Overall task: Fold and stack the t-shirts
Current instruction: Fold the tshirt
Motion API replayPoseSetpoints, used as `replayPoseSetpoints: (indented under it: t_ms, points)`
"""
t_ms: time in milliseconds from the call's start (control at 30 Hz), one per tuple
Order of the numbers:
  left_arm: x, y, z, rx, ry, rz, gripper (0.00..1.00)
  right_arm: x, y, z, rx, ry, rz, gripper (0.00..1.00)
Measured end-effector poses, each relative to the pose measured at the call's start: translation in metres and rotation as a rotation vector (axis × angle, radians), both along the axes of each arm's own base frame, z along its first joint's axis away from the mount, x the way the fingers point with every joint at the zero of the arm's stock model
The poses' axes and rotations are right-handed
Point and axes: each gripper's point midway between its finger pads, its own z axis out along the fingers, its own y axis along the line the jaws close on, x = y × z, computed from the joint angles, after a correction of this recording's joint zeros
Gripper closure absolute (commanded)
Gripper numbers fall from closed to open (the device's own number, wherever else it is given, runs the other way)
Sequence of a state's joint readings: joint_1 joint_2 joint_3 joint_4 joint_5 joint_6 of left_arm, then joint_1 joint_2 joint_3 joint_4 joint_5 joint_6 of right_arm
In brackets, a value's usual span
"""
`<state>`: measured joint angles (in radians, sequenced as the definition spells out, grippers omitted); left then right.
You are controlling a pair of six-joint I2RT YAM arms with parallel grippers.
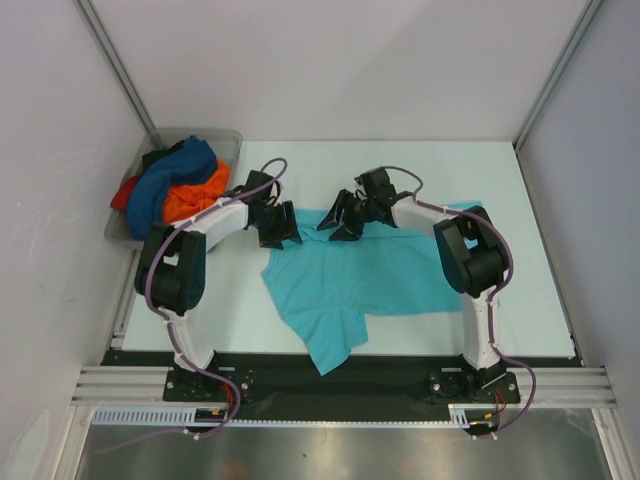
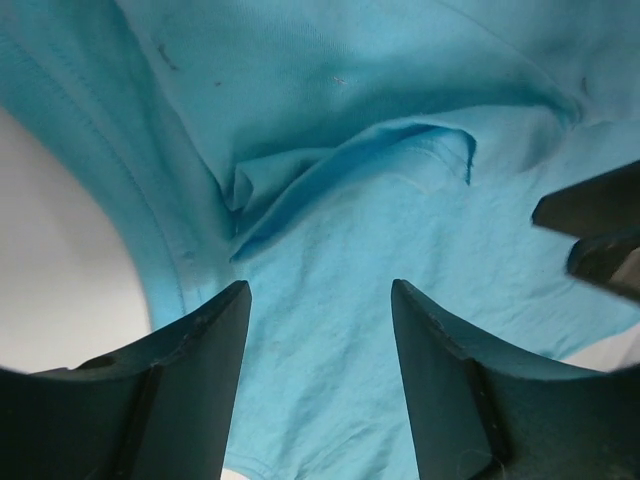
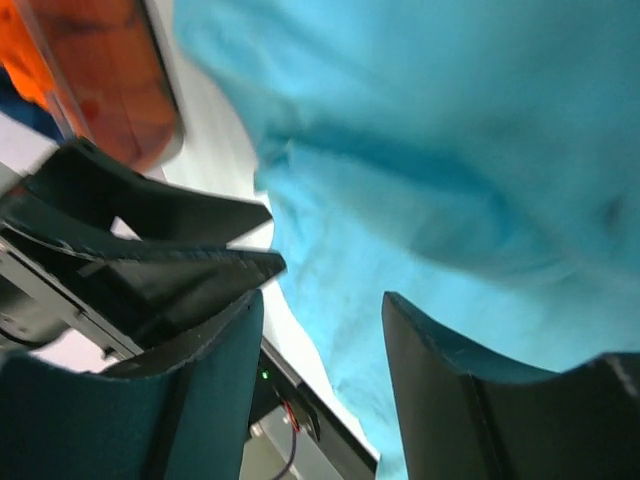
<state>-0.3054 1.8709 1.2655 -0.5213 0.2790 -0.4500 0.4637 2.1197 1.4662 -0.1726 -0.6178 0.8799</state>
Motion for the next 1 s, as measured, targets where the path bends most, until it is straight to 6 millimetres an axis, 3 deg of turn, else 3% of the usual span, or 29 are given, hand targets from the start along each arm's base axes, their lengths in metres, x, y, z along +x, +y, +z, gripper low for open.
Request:
replayPoseSetpoints:
  t_ms: [133, 167, 200, 300, 467, 600, 1000]
  points:
    - [0.002, 0.007, 0.02, 0.013, -0.056, 0.043, 0.39, -0.015, 0.009, 0.002, -0.022, -0.033, 0.009, 0.52]
    - [0.002, 0.007, 0.025, 0.013, -0.07, 0.051, 0.39, -0.018, 0.009, -0.001, -0.028, -0.032, 0.007, 0.56]
    - [0.003, 0.009, 0.033, 0.011, -0.088, 0.063, 0.4, -0.02, 0.009, -0.006, -0.035, -0.028, -0.001, 0.68]
    - [0.006, 0.011, 0.044, 0.003, -0.117, 0.081, 0.41, -0.023, 0.003, -0.021, -0.051, -0.002, -0.043, 0.76]
    - [0.009, 0.018, 0.046, 0.001, -0.115, 0.11, 0.41, -0.016, 0.0, -0.031, -0.041, 0.003, -0.09, 0.75]
    - [0.012, 0.024, 0.045, 0.002, -0.114, 0.126, 0.41, -0.006, 0.001, -0.031, -0.017, -0.012, -0.117, 0.66]
    - [0.004, 0.029, 0.035, 0.01, -0.085, 0.132, 0.41, 0.009, 0.0, -0.043, 0.01, 0.039, -0.182, 0.66]
